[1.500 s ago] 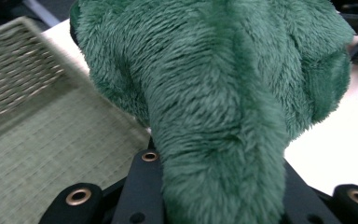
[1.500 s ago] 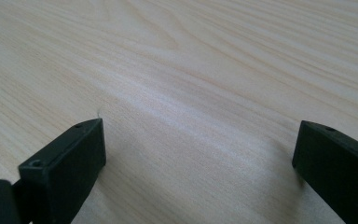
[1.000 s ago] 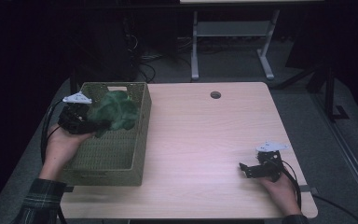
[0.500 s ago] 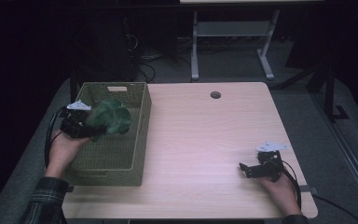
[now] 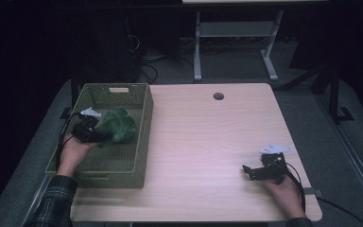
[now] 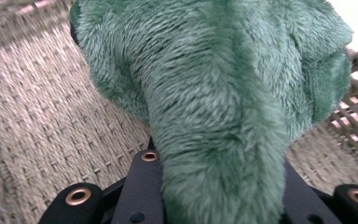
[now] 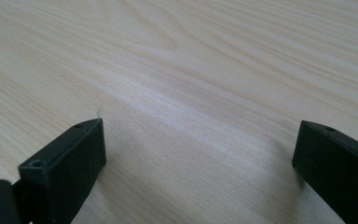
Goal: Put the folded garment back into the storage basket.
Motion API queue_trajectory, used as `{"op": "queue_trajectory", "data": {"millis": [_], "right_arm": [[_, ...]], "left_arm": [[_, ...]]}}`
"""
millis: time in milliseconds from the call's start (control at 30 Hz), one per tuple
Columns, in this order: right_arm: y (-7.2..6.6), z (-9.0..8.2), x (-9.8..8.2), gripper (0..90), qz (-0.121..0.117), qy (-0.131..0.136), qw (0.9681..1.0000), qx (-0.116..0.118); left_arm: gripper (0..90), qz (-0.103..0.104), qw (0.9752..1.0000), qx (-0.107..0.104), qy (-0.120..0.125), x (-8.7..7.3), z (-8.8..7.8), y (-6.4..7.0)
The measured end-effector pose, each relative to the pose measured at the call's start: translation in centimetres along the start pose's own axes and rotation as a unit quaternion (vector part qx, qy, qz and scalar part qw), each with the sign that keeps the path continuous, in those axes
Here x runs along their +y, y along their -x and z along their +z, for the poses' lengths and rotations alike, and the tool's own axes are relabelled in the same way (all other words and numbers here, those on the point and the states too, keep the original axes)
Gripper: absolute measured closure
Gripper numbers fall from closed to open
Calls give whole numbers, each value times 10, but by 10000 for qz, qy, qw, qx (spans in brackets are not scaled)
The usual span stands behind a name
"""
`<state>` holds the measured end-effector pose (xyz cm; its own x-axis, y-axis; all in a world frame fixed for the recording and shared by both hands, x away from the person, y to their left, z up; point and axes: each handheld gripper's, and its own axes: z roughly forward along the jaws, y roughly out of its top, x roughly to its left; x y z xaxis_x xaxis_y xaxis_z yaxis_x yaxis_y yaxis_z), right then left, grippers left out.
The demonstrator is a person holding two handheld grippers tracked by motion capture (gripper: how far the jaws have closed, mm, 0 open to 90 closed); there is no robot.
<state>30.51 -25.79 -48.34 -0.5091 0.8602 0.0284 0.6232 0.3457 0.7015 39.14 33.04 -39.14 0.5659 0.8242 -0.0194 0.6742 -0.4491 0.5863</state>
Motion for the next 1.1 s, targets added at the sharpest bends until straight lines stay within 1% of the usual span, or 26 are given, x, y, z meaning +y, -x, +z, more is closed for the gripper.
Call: {"op": "queue_trajectory", "data": {"millis": [67, 167, 333, 433, 500, 600, 700, 800, 900, 1000, 1100], "right_arm": [[0, 0, 0, 23, 1, -1, 10000, -5], [0, 0, 0, 23, -19, 11, 10000, -13], [0, 0, 0, 23, -14, 5, 10000, -8], [0, 0, 0, 23, -6, 5, 10000, -4], [0, 0, 0, 23, -16, 8, 10000, -6], [0, 0, 0, 23, -8, 5, 10000, -6], [0, 0, 0, 23, -10, 5, 10000, -6], [0, 0, 0, 23, -12, 9, 10000, -8], [0, 0, 0, 23, -14, 6, 10000, -9], [0, 0, 0, 23, -6, 8, 10000, -12], [0, 0, 0, 23, -11, 7, 10000, -13]], "left_arm": [[739, 26, 9999, 2, -112, 0, 3, 0], [732, -4, 9997, -47, -254, -1, 7, -1], [712, -21, 9988, -52, -482, -2, 13, -1], [678, -24, 9980, -96, -620, -3, 16, -1], [651, 9, 9976, -120, -680, -3, 18, -1], [594, 25, 9972, -137, -734, -4, 20, -1], [526, -12, 9967, -131, -805, -5, 22, -1], [431, -81, 9970, -160, -757, -5, 23, -2], [317, -25, 9974, -91, -721, -5, 23, -1], [201, -24, 9979, -27, -641, -5, 24, -1], [146, -15, 9985, -1, -551, -5, 22, -2]]}}
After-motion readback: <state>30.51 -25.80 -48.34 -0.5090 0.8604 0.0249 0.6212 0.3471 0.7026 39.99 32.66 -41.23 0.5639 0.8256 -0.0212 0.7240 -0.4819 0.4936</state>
